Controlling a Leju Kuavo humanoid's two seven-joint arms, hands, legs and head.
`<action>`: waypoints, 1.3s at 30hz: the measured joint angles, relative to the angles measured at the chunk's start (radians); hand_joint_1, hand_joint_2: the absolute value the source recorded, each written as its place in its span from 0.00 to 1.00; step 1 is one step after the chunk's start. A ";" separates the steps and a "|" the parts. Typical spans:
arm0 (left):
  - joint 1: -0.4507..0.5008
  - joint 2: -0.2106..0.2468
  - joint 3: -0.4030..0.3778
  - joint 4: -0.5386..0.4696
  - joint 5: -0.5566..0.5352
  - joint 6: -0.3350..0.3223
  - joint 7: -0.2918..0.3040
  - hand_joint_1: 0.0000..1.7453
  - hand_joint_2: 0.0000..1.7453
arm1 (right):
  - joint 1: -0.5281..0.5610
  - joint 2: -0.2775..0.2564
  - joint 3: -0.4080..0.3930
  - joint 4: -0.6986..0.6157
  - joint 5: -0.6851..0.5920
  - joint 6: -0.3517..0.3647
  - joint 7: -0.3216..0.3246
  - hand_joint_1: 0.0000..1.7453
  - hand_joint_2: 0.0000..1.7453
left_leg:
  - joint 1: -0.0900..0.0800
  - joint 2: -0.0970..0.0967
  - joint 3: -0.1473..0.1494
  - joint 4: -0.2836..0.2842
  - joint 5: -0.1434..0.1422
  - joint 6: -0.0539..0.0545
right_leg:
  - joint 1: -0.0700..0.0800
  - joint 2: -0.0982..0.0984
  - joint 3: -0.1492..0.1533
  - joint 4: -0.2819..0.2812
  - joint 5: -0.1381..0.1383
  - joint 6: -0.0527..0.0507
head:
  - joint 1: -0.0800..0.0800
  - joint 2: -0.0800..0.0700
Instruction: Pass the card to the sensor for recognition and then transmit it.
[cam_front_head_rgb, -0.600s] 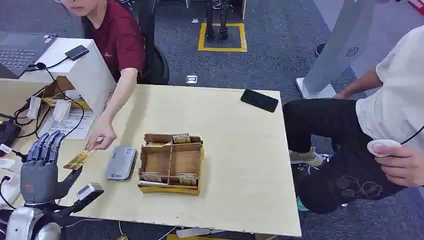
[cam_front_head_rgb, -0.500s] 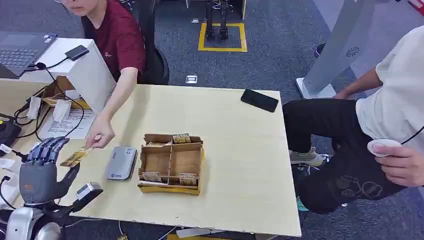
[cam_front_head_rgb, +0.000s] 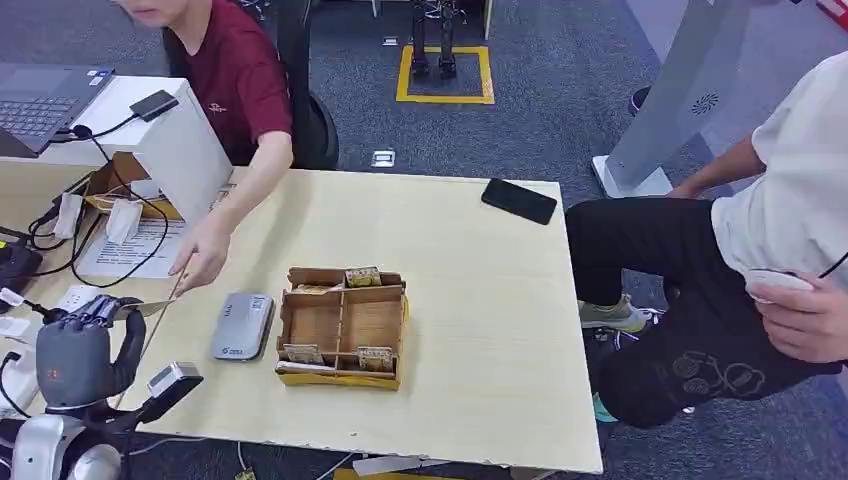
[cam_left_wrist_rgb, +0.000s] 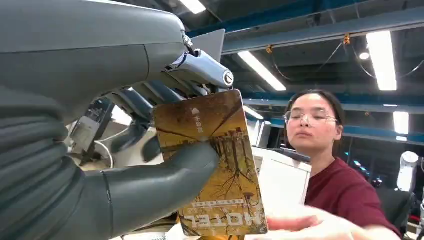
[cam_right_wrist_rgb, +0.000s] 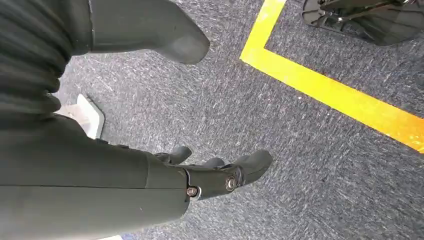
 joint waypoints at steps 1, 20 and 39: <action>0.000 0.000 0.000 0.000 0.020 -0.008 -0.011 1.00 1.00 | 0.000 0.000 0.000 0.000 0.002 0.000 -0.001 0.00 1.00 | 0.000 0.000 0.000 0.000 0.000 0.000 | 0.000 0.000 0.000 0.000 0.000 0.000 | 0.000 0.000; -0.057 -0.121 -0.017 -0.026 0.683 -0.585 0.149 1.00 1.00 | 0.000 0.012 -0.018 0.000 -0.001 -0.034 0.019 0.00 1.00 | 0.000 0.000 0.000 0.000 0.001 0.001 | 0.000 0.000 -0.001 0.000 0.001 0.001 | 0.000 0.000; -0.219 -0.172 -0.050 0.226 0.509 -0.418 0.254 1.00 1.00 | -0.005 0.019 -0.018 0.000 0.029 -0.028 0.040 0.00 1.00 | 0.000 0.000 0.000 0.000 0.003 0.000 | 0.000 0.001 -0.001 0.000 0.003 0.000 | 0.000 0.000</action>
